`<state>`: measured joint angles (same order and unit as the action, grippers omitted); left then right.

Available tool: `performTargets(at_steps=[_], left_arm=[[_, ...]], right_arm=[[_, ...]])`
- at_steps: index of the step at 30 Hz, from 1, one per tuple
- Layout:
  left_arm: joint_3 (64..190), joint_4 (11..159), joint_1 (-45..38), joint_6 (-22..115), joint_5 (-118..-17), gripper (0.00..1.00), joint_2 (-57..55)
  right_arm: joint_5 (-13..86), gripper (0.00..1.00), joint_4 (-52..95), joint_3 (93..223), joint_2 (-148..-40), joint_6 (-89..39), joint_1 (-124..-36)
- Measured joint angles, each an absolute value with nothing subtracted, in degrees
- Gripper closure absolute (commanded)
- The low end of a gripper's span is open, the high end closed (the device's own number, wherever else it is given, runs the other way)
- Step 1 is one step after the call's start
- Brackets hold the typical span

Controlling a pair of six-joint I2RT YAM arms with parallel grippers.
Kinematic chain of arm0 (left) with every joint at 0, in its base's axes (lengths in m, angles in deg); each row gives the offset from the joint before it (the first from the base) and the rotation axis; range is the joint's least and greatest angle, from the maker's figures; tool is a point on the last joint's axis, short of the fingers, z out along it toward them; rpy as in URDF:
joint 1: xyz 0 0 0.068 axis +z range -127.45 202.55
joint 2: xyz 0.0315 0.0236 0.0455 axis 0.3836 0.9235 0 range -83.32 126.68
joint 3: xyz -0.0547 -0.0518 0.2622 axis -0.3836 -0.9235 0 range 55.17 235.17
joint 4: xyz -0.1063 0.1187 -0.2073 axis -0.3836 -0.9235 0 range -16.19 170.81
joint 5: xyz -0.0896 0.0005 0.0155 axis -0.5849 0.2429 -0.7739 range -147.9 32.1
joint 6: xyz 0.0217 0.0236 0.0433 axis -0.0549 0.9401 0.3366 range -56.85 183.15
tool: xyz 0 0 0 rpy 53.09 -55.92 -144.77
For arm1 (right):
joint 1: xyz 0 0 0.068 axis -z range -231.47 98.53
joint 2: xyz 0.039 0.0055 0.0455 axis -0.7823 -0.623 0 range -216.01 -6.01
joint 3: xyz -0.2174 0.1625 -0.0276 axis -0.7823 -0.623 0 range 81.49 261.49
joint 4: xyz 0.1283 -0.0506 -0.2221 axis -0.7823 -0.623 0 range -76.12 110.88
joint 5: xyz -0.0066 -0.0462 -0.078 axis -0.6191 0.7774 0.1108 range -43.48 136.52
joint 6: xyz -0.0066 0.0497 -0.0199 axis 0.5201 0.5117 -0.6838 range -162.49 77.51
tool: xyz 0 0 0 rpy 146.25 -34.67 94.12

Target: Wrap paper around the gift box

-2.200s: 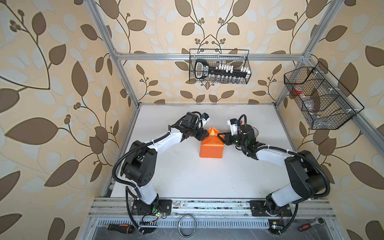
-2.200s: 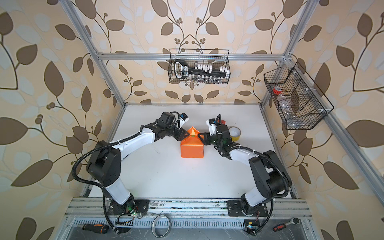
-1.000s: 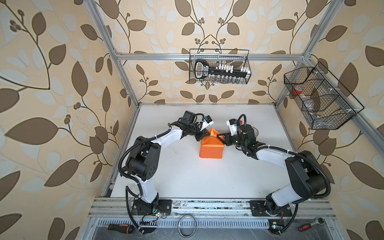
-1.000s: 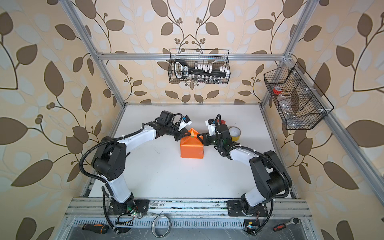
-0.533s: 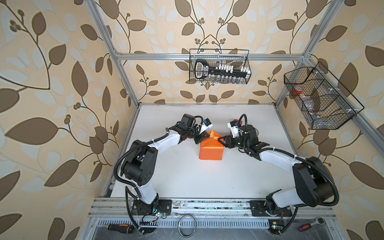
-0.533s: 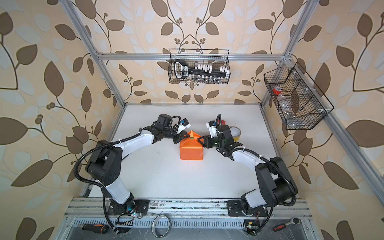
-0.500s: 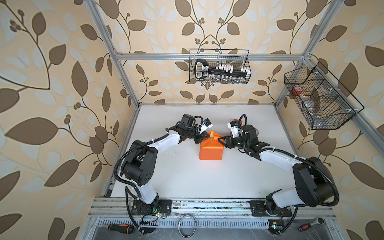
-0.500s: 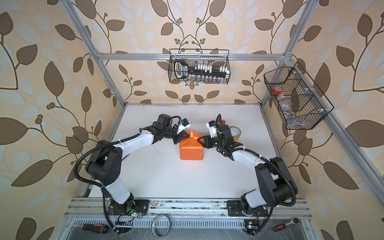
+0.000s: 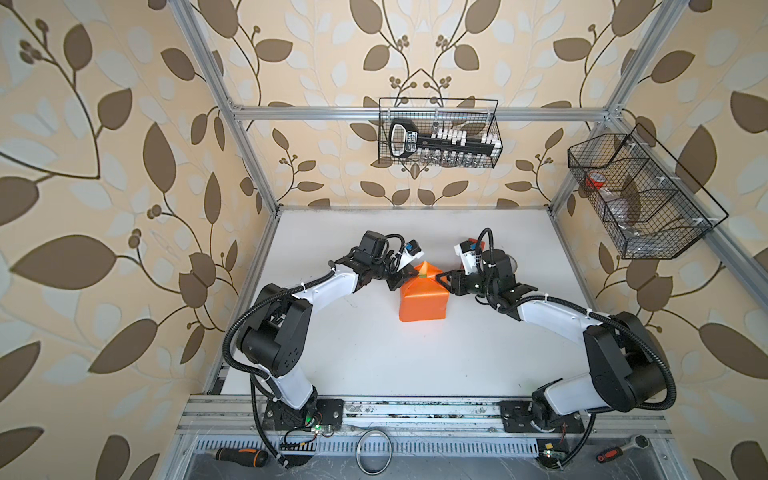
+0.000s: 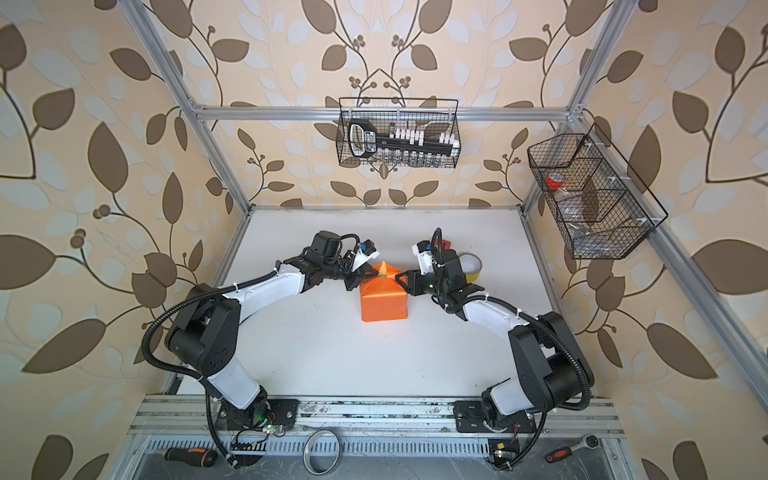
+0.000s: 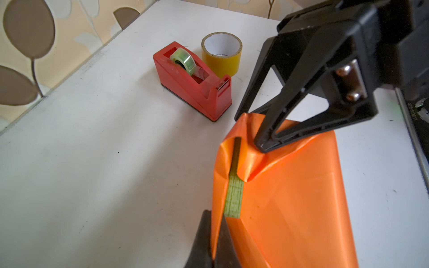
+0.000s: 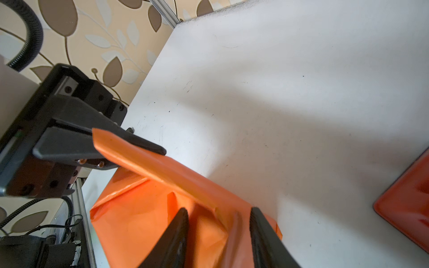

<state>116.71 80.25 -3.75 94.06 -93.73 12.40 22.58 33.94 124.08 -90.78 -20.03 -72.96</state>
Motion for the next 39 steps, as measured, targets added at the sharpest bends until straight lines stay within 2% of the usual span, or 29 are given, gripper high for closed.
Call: performTargets(at_steps=[7, 16, 28, 39], left_arm=[[117.0, 80.0, -3.7, 94.4, -94.1, 0.77, 12.4], [123.3, 77.3, -3.8, 94.2, -98.5, 0.68, 14.7], [127.1, 74.7, -4.2, 92.2, -104.6, 0.69, 18.4], [127.1, 75.0, -6.1, 91.3, -104.7, 0.82, 18.4]], right_arm=[[22.7, 0.58, 34.5, 123.9, -90.8, -20.1, -73.1], [22.9, 0.59, 35.5, 123.5, -90.8, -20.1, -73.4], [23.8, 0.60, 36.0, 123.5, -90.8, -20.0, -73.9], [24.0, 0.60, 36.2, 123.5, -90.9, -20.0, -73.9]])
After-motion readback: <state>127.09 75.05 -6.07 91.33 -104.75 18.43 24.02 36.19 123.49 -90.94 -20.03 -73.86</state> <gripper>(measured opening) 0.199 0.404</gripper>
